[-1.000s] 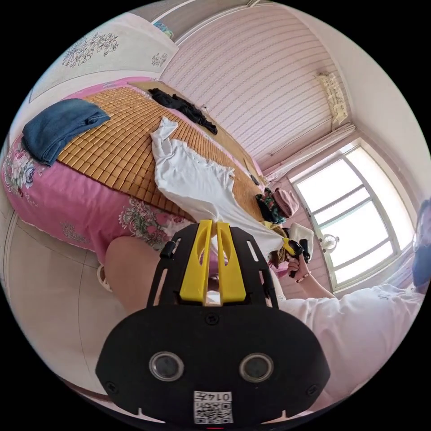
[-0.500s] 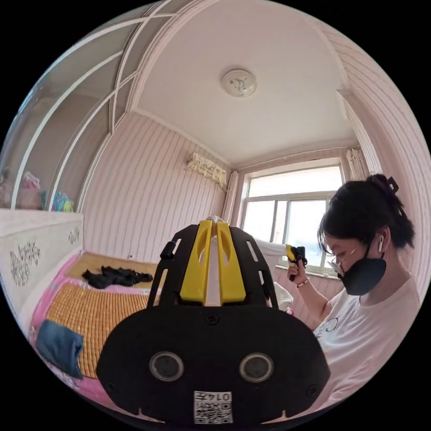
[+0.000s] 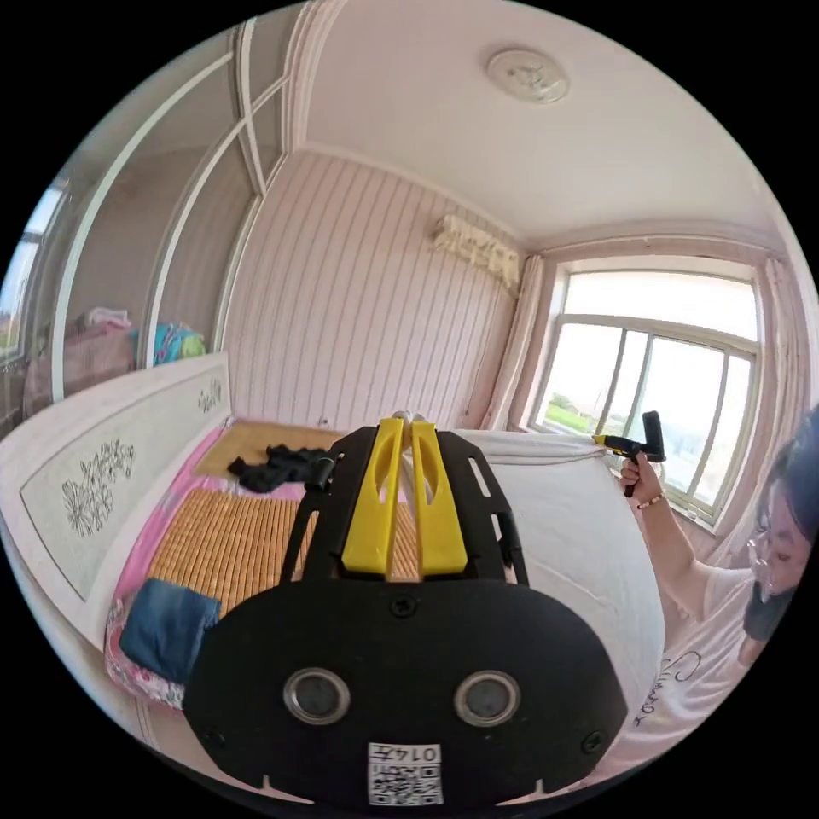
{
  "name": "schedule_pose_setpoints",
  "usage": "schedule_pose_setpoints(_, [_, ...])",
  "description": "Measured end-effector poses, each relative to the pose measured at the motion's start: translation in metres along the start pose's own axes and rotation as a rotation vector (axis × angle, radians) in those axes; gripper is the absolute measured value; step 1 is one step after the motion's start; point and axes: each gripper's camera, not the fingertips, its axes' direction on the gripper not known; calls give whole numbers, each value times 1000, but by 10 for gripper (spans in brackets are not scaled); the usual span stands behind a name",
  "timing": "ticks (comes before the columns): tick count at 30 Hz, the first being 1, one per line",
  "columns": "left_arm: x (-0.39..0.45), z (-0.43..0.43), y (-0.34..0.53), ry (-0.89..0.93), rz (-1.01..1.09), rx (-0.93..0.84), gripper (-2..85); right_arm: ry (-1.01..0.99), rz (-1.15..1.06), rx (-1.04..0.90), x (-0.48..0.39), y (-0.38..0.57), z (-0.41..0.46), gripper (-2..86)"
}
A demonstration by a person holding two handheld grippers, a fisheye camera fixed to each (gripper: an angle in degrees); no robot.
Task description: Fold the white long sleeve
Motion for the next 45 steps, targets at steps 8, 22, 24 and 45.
schedule_pose_setpoints(8, [18, 55, -79, -90, -3, 94, -8, 33, 17, 195, 5, -82, -2, 0])
schedule_pose_setpoints(22, [-3, 138, 11, -260, 118, -110, -6, 29, -78, 70, 21, -42, 124, 1])
schedule_pose_setpoints(24, [-26, 175, 63, -227, 60, -258, -6, 53, 69, -84, 69, 17, 192, 2])
schedule_pose_setpoints(45, [-90, 314, 222, -236, -139, -843, 7, -144, 634, -568, 162, 188, 382, 6])
